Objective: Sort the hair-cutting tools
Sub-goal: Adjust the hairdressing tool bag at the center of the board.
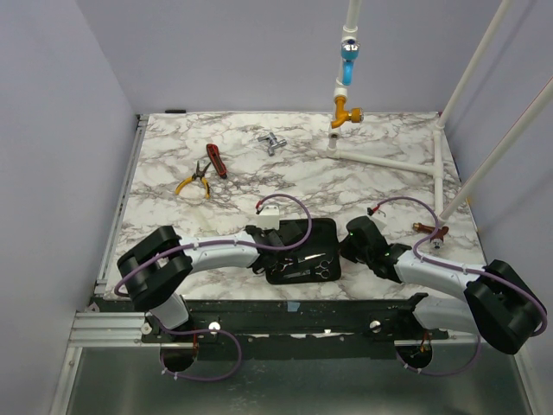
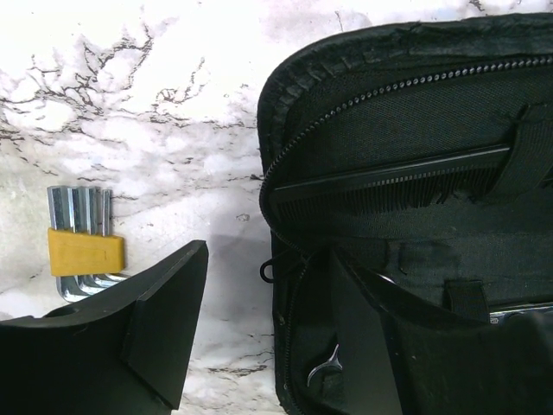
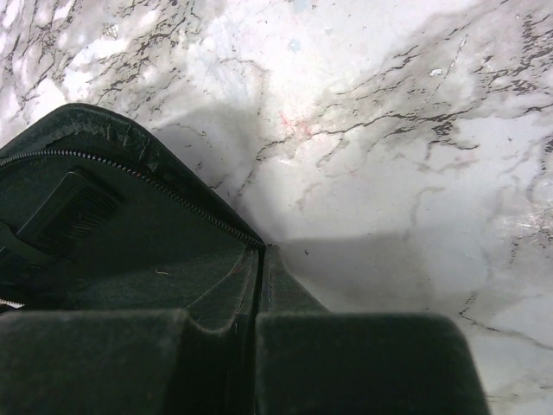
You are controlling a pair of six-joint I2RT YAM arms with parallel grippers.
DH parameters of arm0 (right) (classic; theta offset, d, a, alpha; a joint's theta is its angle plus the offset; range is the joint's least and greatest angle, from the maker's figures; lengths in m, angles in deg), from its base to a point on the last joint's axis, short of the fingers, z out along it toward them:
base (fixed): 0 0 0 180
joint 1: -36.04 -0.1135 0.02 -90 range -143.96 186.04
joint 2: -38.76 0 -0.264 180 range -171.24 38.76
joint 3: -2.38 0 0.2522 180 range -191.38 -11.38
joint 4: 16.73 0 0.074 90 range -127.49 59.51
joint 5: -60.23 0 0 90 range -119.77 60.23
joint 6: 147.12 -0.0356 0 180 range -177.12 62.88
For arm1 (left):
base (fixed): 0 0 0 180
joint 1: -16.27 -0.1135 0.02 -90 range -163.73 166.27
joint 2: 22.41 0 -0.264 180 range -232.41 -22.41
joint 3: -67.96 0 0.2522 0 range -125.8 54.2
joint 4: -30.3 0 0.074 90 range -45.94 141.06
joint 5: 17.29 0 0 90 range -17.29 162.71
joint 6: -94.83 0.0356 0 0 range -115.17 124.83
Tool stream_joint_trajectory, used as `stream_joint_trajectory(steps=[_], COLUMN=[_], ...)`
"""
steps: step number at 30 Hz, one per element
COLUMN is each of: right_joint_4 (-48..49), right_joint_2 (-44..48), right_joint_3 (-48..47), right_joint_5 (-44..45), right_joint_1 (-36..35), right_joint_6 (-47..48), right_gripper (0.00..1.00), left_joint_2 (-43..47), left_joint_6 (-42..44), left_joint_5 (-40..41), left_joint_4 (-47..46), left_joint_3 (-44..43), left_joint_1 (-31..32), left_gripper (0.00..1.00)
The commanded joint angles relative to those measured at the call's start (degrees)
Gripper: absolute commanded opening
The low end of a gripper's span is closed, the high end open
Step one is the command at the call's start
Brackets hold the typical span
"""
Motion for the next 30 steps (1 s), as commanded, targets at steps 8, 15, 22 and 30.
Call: stream_joint_trajectory(steps=[8, 15, 22, 30], right_joint_4=[-4.13, -4.46, -4.65, -5.09], right_joint_2=[-0.53, -0.35, -0.14, 0.0], right_joint_3=[2.17, 2.25, 2.34, 2.29], right_joint_5=[2.89, 3.19, 3.5, 4.05], right_joint_1=[0.09, 0.09, 0.1, 0.09], right_joint_6=[-1.08, -1.44, -1.65, -1.96], right_gripper=[0.01, 0.01, 0.01, 0.01], left_joint_2=[1.96, 4.32, 6.61, 9.38], left_joint_6=[-2.68, -4.36, -5.19, -5.46], left_joint_5=[3.78, 4.24, 4.26, 4.78], left_joint_4=[5.11, 5.97, 6.39, 7.22], left_joint_3=[3.62, 5.46, 6.94, 8.21], left_joint_1=[-0.4, -0.5, -0.6, -0.94], left_gripper=[0.58, 0.58, 0.58, 0.58])
